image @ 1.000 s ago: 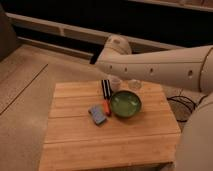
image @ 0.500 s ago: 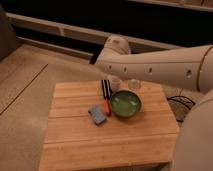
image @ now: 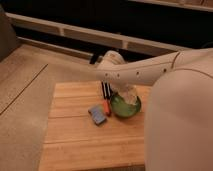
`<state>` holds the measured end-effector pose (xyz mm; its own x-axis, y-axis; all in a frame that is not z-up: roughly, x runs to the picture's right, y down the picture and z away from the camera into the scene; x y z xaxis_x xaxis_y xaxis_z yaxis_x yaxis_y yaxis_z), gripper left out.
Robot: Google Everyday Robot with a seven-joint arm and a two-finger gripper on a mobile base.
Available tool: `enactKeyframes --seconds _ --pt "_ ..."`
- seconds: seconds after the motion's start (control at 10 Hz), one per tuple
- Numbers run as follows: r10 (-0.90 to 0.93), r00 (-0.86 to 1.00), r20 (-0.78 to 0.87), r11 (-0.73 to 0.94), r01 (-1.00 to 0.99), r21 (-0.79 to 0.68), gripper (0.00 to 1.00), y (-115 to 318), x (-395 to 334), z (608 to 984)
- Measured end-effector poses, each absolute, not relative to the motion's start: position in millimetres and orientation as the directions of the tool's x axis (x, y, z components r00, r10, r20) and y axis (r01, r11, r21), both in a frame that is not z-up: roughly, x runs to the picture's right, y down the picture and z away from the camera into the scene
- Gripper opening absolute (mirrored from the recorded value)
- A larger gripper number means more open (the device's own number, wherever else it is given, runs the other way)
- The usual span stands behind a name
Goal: Place the bottle in the ceramic bowl
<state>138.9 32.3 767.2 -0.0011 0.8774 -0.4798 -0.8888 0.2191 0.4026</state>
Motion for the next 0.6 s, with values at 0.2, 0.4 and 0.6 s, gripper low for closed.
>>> enactKeyframes --seconds 0.2,0.4,0.6 --pt "0.864 -0.012 -0.502 0.229 -0.881 0.414 0.0 38.3 145.8 776.5" --pt "0.858 -0.017 -0.513 0.243 -0.867 0.436 0.02 41.1 159.8 782.8" --pt "0.858 -0.03 -0.512 0.235 -0.864 0.445 0.19 45.5 174.2 794.2"
